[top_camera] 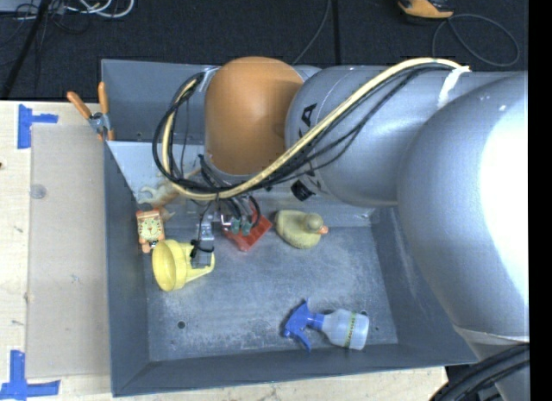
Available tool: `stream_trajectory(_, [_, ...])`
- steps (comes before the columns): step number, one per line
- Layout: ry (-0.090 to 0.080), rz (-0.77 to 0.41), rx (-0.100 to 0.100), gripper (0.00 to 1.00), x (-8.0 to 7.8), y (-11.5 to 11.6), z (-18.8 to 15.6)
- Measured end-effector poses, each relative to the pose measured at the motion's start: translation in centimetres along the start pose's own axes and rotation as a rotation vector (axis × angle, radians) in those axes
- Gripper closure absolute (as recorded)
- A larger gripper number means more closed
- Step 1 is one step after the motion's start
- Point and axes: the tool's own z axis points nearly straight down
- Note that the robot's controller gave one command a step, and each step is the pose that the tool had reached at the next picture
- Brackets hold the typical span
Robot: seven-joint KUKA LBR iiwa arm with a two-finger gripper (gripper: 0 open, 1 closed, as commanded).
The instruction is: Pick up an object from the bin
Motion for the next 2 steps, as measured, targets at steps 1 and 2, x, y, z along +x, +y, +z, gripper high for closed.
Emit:
stream_trajectory(1, [-0.007,0.003,-0.001,0.0,-0.2,-0.1,-0.5])
stream_trajectory(2, [-0.01,-0.064,-0.002,0.0,1.3,-0.5,3.1])
